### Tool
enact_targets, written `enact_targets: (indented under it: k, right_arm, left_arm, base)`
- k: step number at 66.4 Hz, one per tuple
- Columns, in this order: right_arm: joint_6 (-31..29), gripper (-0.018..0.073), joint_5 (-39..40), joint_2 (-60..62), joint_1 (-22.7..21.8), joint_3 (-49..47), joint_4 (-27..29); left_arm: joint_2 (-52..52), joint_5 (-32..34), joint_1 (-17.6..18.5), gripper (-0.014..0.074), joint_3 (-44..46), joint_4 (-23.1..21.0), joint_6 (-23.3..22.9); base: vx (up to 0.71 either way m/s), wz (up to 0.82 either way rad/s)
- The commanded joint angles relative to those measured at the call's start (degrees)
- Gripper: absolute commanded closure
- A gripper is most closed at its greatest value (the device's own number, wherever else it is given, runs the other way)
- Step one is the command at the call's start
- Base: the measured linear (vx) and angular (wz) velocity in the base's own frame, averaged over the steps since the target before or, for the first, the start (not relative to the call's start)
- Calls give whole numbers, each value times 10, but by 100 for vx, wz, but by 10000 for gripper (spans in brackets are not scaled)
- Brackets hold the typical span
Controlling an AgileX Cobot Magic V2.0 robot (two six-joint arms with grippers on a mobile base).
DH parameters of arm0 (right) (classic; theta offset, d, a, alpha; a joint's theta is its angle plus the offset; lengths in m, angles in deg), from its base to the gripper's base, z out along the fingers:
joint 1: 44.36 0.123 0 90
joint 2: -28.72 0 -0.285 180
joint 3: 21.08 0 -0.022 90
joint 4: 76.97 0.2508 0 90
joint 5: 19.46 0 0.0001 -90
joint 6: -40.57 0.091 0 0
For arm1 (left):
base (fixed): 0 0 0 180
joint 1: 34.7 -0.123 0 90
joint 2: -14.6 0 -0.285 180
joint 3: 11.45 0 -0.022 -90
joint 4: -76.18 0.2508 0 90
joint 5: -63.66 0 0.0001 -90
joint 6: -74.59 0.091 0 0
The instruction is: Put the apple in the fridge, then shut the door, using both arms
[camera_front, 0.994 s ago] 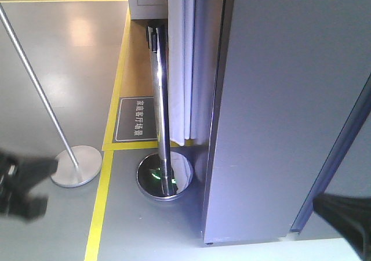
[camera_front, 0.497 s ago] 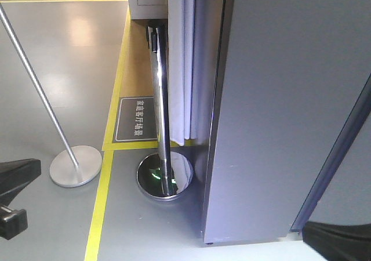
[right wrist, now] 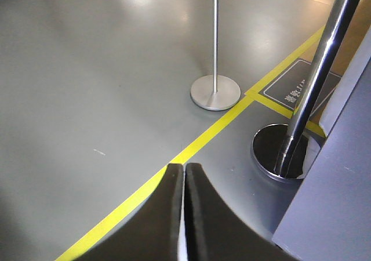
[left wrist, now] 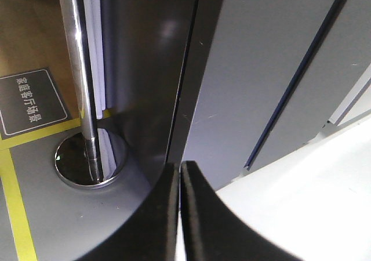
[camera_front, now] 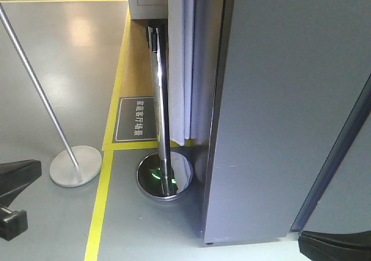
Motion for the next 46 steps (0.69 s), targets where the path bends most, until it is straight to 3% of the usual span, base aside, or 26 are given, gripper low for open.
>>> enact_targets:
  k: [1,11,27,38,43,46]
  right_arm:
    - [1,561,9,-2,-1,-14,35]
    - [1,561,7,-2,-1,-14,35]
    - [1,561,-13,-2,-1,-14,36]
    - [1,561,-17,-2,-1,-14,36]
    - [1,561,-17,-2,-1,-14,36]
    - [1,561,-17,-2,-1,-14,36]
  left_arm:
    - [-3,29,2,604,13,-16,-3]
    - [-10,94,2,604,-21,8,-3]
    - [-95,231,2,604,-177,75,-5]
    - [-193,350,2,604,-296,75,-5]
    - [-237,406,2,604,-343,75,-29]
    - [-263,386,-2,604,-341,82,-27]
  base:
    - [0,0]
    - [0,0]
    - [0,0]
    - [0,0]
    - [0,0]
    - [0,0]
